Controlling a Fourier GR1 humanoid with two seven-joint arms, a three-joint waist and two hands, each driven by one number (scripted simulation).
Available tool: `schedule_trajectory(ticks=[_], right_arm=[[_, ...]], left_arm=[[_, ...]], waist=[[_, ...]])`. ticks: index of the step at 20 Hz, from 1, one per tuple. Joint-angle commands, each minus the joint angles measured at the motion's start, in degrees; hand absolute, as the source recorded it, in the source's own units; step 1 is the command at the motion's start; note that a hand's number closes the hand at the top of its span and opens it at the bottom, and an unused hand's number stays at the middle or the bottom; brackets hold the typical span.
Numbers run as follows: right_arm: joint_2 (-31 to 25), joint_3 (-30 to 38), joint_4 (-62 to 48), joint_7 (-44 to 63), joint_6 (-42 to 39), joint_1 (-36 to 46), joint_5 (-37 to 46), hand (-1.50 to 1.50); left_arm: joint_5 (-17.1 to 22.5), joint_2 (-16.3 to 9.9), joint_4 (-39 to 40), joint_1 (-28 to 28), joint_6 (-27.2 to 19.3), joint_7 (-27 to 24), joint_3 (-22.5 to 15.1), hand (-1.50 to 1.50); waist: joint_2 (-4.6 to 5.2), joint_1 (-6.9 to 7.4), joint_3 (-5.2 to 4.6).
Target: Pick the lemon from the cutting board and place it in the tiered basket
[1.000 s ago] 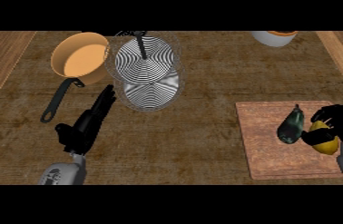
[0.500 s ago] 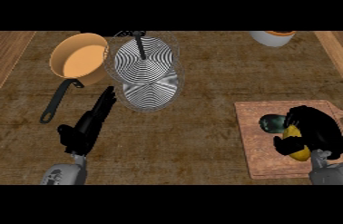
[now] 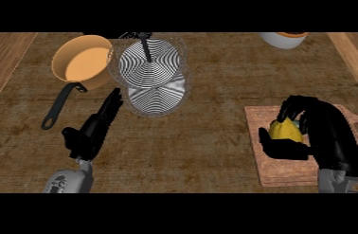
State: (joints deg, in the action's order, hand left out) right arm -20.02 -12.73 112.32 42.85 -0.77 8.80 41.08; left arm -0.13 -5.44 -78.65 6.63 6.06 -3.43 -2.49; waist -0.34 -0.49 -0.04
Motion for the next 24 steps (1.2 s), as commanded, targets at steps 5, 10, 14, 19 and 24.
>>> schedule_trajectory(ticks=[5, 10, 14, 19, 24], right_arm=[[7.01, -3.20, 9.44, 17.27, -10.14, 19.17, 2.14, 1.50], [13.19, 1.70, -3.95, 21.70, -11.36, 38.04, 1.08, 1.50], [16.89, 2.85, -15.97, 23.21, -10.83, 49.45, 2.74, 1.50], [19.84, 9.24, -32.13, 21.43, -6.84, 60.20, 2.15, 1.50], [19.96, 8.56, -48.64, 13.67, 0.98, 64.43, -0.38, 1.50]], left_arm=[[-0.71, -0.21, 1.08, -1.48, 1.07, -3.46, -0.19, 0.00], [-0.54, 0.01, 2.55, 0.32, 1.65, -2.62, -0.10, 0.00], [0.01, -0.66, 4.07, 1.71, 2.15, -3.01, 1.15, 0.00], [0.12, -0.43, 1.90, 1.46, 2.22, -1.34, 0.70, 0.00], [-0.55, -1.01, 3.20, 2.17, 2.58, -2.00, 0.86, 0.00]], waist=[[0.22, 0.91, -0.06], [0.39, 1.37, -0.06], [0.45, 1.67, -0.09], [0.53, 2.32, -0.05], [0.70, 2.53, -0.03]])
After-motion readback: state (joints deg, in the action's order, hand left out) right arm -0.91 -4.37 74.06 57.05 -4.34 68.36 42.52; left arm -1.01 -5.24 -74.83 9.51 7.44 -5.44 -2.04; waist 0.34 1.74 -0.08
